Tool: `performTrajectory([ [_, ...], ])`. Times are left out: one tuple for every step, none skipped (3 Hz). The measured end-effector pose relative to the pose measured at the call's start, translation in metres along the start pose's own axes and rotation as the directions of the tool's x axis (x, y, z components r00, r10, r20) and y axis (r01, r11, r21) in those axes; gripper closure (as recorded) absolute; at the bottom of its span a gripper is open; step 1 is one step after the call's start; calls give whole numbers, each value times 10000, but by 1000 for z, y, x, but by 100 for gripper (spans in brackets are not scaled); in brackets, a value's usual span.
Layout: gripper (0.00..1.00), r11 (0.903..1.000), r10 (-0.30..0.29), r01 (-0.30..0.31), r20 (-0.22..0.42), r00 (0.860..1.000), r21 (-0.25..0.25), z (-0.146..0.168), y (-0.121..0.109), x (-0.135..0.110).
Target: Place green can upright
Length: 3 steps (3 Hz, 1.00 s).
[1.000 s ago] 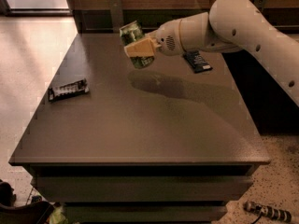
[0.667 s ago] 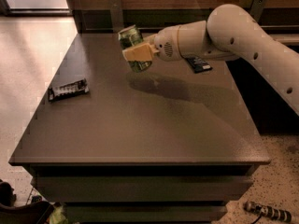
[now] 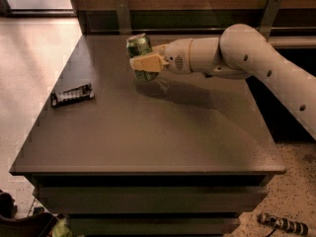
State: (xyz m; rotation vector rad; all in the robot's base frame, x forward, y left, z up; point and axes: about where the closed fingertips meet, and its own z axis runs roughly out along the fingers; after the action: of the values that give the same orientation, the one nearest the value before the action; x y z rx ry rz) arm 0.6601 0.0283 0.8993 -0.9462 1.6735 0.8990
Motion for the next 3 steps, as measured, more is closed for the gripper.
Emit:
performTrajectory([
  [100,9996,-94,100,201,9998,-273,1,-3,10],
  [100,9986,-115,125,197,9997,-513,6,-5,20],
  [100,9970,-237,256,268,9994,-725,10,-6,24],
])
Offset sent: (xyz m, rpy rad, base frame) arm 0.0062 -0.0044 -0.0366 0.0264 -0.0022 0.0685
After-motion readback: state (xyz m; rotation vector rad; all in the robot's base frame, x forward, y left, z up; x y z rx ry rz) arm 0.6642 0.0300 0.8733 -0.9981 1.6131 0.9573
